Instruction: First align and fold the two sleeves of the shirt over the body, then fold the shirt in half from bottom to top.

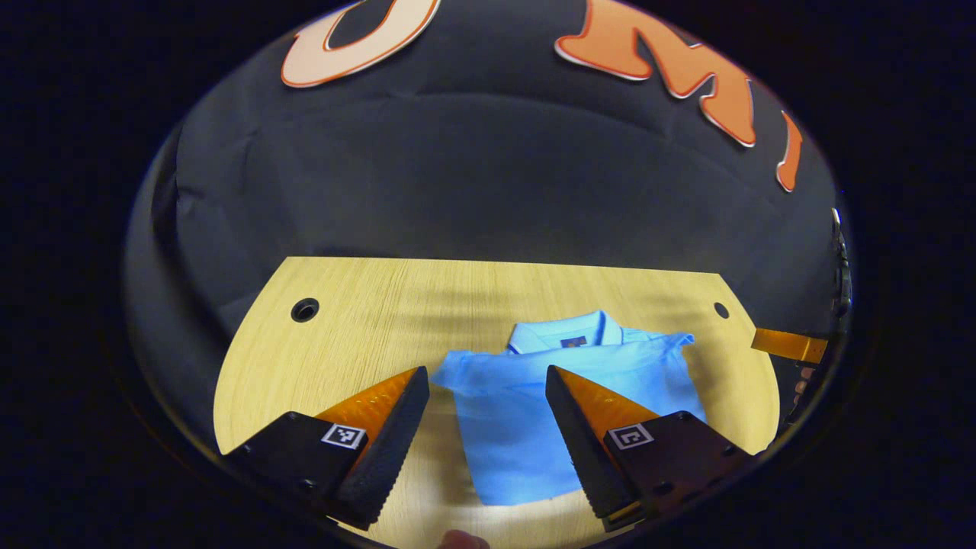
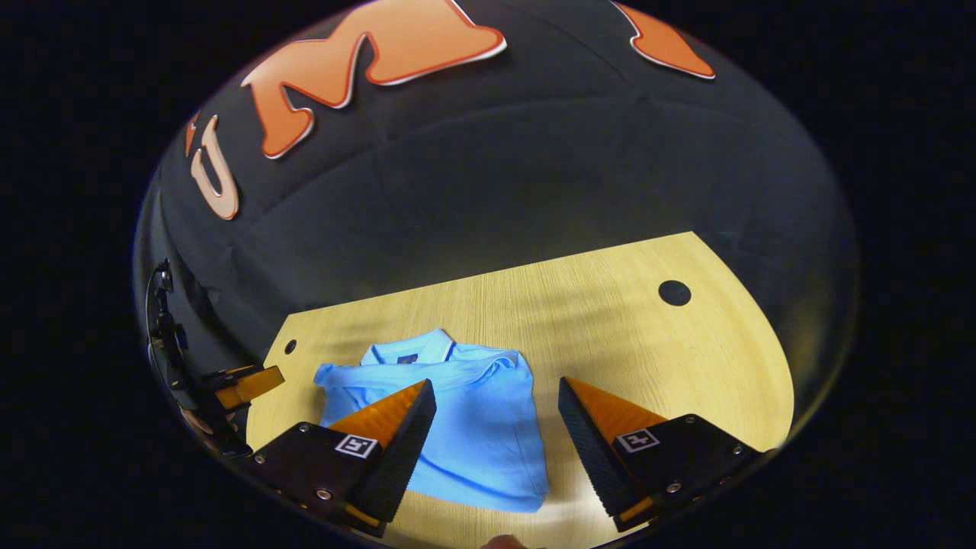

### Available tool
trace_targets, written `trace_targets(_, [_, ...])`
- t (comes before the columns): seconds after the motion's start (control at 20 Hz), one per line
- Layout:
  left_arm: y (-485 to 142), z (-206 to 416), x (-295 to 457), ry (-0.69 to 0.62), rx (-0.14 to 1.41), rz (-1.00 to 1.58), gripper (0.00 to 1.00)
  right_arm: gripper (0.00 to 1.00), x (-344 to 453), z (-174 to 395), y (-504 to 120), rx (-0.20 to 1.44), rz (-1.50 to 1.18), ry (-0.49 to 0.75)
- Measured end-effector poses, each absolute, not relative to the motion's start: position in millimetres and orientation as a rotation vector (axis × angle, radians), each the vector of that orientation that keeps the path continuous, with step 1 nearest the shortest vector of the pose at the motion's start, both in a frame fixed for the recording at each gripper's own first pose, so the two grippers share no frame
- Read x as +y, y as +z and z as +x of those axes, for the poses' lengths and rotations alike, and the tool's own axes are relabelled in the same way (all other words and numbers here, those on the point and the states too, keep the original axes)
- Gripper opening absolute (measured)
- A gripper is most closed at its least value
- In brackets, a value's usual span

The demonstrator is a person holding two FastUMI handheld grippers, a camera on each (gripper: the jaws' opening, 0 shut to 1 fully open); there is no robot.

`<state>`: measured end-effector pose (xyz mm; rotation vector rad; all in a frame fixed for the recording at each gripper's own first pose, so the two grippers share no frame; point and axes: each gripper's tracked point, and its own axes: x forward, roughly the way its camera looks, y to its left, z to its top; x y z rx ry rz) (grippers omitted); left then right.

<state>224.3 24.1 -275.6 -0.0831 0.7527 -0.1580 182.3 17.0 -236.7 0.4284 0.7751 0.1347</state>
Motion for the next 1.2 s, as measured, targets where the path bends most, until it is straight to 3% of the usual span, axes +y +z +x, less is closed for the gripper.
trace_targets(0.5, [-165.2,77.2,30.9,-0.068,0.518,-0.075,1.00,0.98,-10.4,44.6,-139.8,0.547,0.368,0.134])
trace_targets(0.9, [-89.8,-35.3,53.3,0.084,0.213,0.004,1.00,0.98,-19.2,-46.9,-77.7,0.287,0.262,0.145])
trace_targets(1.2, [-106.1,-91.1,53.9,0.146,0.226,0.001,1.00,0.98,-19.1,-94.6,-79.2,0.213,0.162,0.137])
